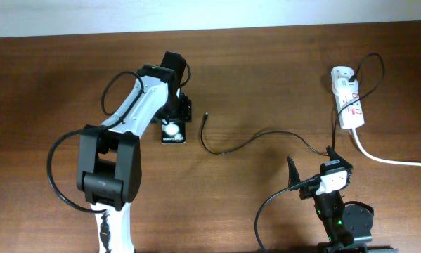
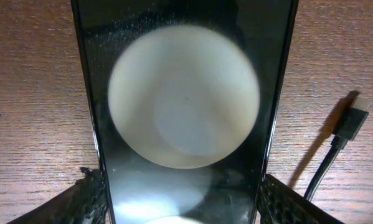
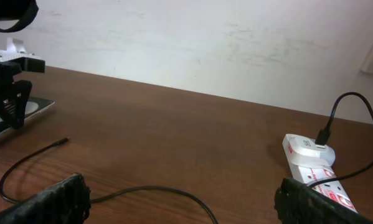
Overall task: Plug charger to phone and switch on socket
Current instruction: 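Close the left gripper on the phone's sides, then lift the phone with the left gripper and tilt it upright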
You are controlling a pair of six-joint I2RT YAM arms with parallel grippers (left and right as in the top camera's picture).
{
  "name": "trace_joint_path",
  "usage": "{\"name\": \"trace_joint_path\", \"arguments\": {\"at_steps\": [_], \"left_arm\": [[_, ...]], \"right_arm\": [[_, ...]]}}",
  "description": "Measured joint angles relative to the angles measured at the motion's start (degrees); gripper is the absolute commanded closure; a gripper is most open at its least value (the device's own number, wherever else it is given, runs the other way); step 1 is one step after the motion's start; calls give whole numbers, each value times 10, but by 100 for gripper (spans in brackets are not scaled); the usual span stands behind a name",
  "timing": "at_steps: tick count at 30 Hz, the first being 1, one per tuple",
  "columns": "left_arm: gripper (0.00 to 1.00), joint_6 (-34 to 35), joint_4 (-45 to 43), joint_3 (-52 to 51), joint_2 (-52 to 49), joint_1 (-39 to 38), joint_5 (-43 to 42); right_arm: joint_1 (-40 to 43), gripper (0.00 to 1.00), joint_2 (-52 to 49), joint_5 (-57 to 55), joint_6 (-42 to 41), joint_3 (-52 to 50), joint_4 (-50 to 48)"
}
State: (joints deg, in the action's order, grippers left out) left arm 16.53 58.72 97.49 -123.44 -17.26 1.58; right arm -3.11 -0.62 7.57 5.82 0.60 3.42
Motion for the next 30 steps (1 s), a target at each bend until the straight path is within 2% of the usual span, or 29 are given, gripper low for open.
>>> {"name": "trace_joint_path", "arguments": {"at_steps": [3,11,12,13,16,30], "left_arm": [[42,0,0,0,0,0,0],[70,0,-9,0,0,0,-2],[80,0,-9,0,0,0,-3],[83,0,-9,0,0,0,-3],[100,0,-9,0,0,0,-3],[100,0,76,108,0,0,-12]], "right_arm": [[0,1,0,0,0,0,0],[0,1,0,0,0,0,0],[0,1,0,0,0,0,0],[0,1,0,0,0,0,0],[0,1,0,0,0,0,0],[0,1,0,0,0,0,0]]}}
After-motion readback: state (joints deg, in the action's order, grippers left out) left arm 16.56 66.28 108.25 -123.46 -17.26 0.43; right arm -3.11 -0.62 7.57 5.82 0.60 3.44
